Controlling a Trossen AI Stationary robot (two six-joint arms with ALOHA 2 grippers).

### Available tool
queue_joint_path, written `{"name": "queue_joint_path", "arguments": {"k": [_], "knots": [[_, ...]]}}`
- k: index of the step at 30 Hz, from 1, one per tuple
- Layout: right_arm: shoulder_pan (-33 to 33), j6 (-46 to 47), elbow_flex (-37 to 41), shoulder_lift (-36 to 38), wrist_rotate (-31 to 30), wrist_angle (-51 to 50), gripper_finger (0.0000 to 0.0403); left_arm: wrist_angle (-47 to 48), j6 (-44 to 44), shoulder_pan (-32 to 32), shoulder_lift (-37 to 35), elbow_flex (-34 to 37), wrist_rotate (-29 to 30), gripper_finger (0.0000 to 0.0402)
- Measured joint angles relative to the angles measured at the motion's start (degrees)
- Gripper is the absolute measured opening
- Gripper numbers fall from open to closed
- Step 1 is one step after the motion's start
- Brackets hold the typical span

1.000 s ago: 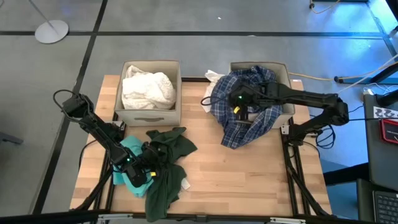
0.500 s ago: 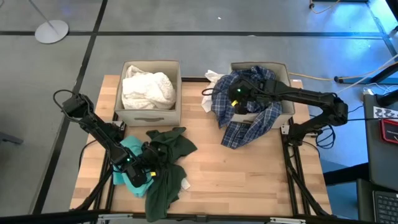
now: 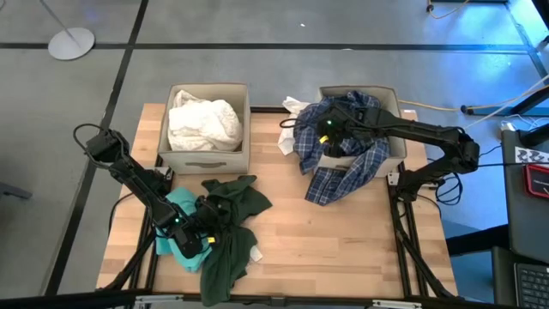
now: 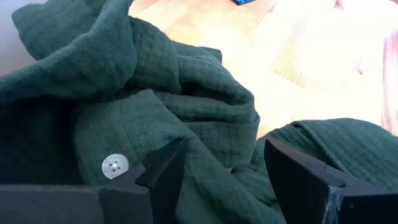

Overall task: Sort clothes
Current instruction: Put the blue jacket into the right brown bin

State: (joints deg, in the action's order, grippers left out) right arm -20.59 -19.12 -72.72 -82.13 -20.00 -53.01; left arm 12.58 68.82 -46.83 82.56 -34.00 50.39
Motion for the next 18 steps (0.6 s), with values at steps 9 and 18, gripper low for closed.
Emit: {"name": "queue_joint_path", "arguments": {"k": [9,18], "knots": [[0.67,2.99,-3.57,3.82,-16.96,-2.67,0.0009,-0.02,0.20,0.00,0.00,0.00,0.00,0.0210],[-1.12,12.51,-8.46,8.30,-28.42,-16.42,0.0005,-0.02,0.42,0.11,0.00,0.00,0.00,0.0210]]}}
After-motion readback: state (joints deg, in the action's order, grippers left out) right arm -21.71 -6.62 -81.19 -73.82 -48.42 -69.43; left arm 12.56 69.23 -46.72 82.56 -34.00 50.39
